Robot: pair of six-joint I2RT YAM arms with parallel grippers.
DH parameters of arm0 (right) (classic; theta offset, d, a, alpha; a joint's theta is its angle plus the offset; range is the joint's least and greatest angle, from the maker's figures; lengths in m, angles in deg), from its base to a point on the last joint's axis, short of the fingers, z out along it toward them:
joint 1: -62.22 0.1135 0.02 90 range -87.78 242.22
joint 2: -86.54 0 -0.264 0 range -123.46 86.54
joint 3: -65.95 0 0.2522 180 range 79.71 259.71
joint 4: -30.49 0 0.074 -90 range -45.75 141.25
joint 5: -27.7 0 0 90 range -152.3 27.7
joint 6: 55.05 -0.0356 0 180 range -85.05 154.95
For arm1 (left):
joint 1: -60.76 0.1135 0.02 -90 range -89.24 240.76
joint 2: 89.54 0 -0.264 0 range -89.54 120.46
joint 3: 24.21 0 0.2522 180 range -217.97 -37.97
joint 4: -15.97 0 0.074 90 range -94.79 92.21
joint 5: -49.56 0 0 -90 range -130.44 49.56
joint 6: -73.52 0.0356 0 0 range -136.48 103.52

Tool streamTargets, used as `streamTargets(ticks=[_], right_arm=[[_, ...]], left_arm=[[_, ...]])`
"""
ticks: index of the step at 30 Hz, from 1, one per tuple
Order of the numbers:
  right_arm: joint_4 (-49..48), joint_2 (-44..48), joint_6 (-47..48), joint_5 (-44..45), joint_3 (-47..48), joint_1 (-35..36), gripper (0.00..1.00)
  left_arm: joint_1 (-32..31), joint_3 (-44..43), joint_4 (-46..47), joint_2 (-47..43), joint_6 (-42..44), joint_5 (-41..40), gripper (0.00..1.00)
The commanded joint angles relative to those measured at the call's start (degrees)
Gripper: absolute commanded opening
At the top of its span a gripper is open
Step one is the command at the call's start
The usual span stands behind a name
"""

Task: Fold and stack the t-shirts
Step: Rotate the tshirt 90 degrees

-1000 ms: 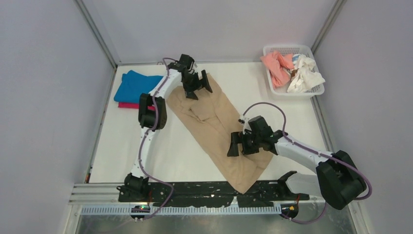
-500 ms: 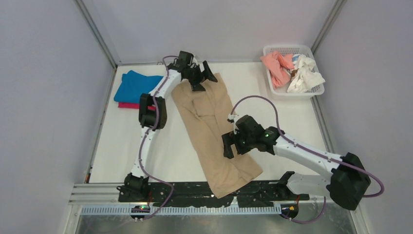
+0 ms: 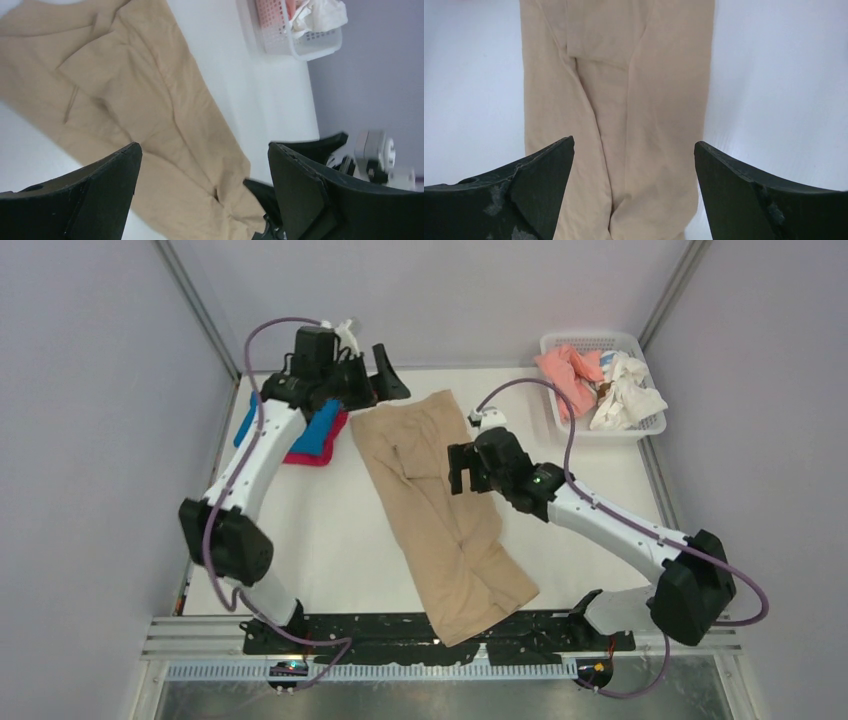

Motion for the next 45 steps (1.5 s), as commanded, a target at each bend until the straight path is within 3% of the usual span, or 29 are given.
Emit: streamTargets(ticks=[1, 5, 11, 19, 23, 32, 40, 45], right_arm=[[-7.81, -10.22, 4.41, 0.39, 8.4, -0.86, 0.95], [-6.61, -22.09, 7.67, -1.48, 16.31, -0.74, 0.95], [-0.94, -37.64, 11.08, -1.34, 28.64, 1.12, 0.95], [7.09, -50.08, 12.93, 1.84, 41.21, 2.43, 0.95], [11.8, -55.14, 9.84, 2.73, 45.02, 1.31, 0.95], [18.68, -56.11, -0.38, -10.11, 46.03, -9.15, 0.95], [16.3, -54.57, -4.01, -15.85, 43.54, -19.77, 0.95], [13.74, -56.89, -6.86, -18.95, 49.32, -22.19, 0.95]], left_arm=[[2.09, 19.88, 0.91, -14.13, 3.85, -13.81, 1.0], [3.5, 37.01, 6.29, -27.78, 0.64, -21.17, 1.0], [3.68, 56.09, 12.63, -40.25, -3.68, -25.72, 1.0], [3.66, 67.33, 17.75, -48.42, -4.64, -29.06, 1.0], [3.68, 68.49, 22.26, -48.66, -4.54, -27.15, 0.99], [3.68, 64.76, 22.89, -43.14, -2.69, -28.62, 1.0], [3.68, 61.56, 24.49, -37.25, -2.65, -24.7, 1.0], [3.68, 59.88, 25.02, -34.48, -2.91, -22.0, 1.0]])
